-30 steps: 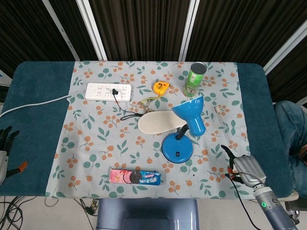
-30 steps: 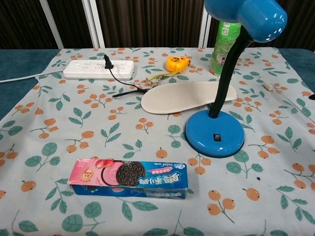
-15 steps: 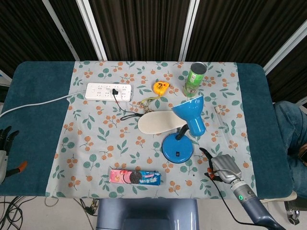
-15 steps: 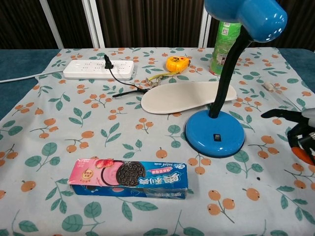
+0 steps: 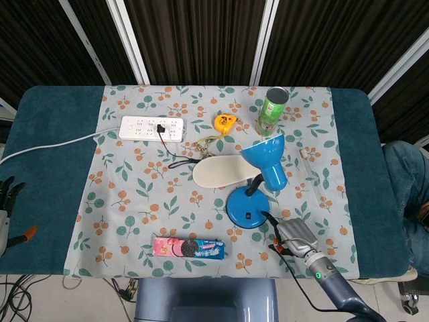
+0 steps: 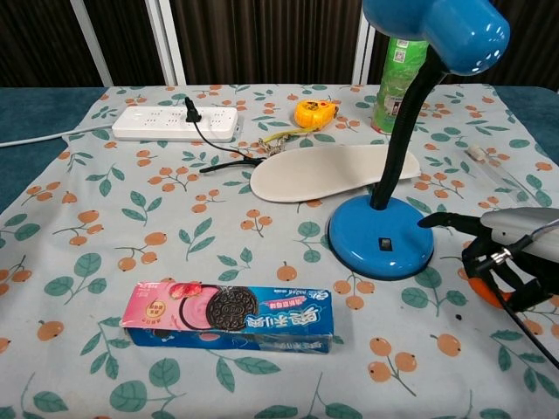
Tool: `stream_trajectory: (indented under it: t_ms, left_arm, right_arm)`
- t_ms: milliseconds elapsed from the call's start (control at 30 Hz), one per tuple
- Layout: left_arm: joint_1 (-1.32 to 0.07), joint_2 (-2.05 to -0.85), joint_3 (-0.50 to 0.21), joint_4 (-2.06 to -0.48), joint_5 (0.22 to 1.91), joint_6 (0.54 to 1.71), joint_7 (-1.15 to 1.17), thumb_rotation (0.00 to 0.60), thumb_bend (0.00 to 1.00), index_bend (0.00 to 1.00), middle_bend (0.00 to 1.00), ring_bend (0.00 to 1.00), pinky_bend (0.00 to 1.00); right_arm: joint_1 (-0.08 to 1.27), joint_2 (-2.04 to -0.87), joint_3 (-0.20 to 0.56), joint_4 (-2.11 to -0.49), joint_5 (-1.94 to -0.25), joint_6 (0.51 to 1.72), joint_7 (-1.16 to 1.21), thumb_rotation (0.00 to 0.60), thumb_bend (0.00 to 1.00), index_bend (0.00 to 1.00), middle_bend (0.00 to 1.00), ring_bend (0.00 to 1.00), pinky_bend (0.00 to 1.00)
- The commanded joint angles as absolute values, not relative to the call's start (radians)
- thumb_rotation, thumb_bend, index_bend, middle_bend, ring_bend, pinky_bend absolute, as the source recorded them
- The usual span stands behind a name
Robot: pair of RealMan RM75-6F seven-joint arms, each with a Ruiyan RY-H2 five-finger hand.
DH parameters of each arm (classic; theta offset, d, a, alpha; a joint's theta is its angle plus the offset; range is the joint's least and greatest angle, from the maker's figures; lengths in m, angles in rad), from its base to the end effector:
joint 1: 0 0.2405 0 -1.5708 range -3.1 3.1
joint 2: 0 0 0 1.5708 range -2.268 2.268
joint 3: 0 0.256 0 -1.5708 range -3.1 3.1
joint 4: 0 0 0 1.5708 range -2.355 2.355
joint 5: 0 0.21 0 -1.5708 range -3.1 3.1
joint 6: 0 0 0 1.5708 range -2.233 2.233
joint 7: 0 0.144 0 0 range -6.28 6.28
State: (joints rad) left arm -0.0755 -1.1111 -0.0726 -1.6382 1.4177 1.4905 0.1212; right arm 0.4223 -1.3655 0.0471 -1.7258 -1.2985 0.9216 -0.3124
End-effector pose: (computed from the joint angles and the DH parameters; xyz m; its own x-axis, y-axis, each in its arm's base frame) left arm -0.3167 0.1820 0.1675 0.4799 -0.0115 0.8772 0.8749 0.0796 -0.4776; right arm -0.2183 -0.2345 0.0030 0.4147 -0.4712 0.7785 -0.9033 -0.3168 0.2895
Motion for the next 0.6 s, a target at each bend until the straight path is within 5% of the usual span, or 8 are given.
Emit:
stream_trajectory:
  t_ms: [33, 600]
  left_arm:
    - [-0.075, -1.112, -0.074, -1.637, 1.418, 1.495, 0.124, 0.600, 0.16, 0.12, 0.01, 0.00, 0.06]
    - [-0.073, -1.111, -0.074, -1.639, 1.412, 1.494, 0.129, 0.600, 0.16, 0.12, 0.01, 0.00, 0.06]
  right_arm:
    - [0.429, -1.376, 0.044, -1.725, -1.294, 0.918, -0.319, 0.600, 0.59, 0.01, 0.61, 0.69, 0.84]
    - [0.473, -1.442, 0.044, -1.695, -1.245, 0.901, -0.355, 0.600, 0.59, 0.01, 0.61, 0.69, 0.91]
